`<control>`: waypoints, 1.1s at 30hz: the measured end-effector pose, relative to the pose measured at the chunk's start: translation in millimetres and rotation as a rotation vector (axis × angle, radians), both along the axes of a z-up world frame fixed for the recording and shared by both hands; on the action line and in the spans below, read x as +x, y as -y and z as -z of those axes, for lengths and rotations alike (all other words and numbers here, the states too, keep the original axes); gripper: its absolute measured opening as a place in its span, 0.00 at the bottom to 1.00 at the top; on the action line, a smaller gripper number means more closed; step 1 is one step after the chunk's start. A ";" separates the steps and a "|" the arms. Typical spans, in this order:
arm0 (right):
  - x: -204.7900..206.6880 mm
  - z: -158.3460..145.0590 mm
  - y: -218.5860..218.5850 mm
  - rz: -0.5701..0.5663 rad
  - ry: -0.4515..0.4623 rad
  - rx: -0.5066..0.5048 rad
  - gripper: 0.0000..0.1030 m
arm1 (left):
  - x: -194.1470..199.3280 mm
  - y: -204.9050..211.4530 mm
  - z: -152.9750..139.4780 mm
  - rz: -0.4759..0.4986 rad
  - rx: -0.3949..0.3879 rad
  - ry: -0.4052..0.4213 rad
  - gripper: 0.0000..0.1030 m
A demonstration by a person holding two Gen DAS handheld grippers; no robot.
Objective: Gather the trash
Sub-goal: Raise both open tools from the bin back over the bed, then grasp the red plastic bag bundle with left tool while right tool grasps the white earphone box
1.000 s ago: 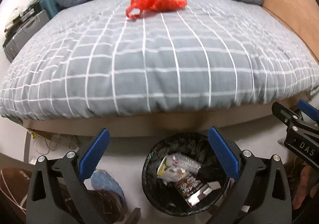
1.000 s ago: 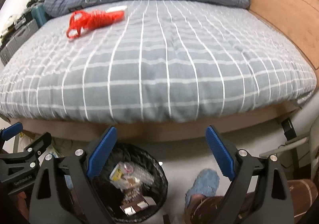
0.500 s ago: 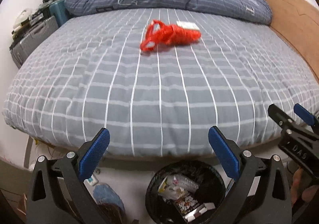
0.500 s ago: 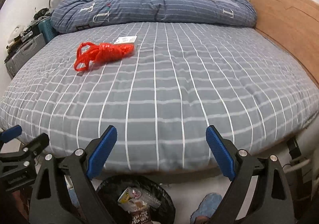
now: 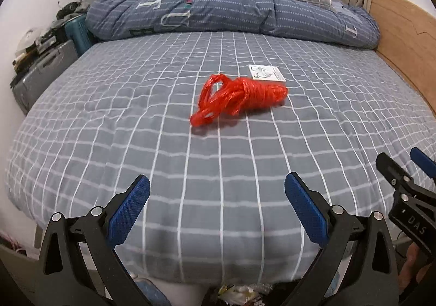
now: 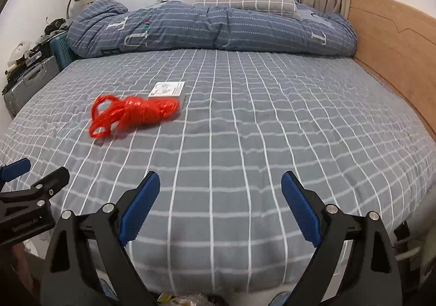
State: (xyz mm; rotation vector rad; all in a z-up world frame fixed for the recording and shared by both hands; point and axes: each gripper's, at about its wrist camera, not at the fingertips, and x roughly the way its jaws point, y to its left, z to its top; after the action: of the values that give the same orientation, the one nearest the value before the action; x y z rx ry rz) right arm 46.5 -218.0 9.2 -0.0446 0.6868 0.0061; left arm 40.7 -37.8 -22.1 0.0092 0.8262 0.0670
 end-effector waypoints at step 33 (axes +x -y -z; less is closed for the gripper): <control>171.2 21.0 30.5 0.034 -0.070 0.002 0.84 | 197.9 50.8 58.2 0.052 0.031 -0.090 0.94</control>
State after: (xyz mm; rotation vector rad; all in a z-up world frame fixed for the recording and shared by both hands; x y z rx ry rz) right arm 217.7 -248.4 -11.8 -0.0313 0.7576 -0.0243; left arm 238.6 -88.5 -80.2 0.0631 0.9141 0.0308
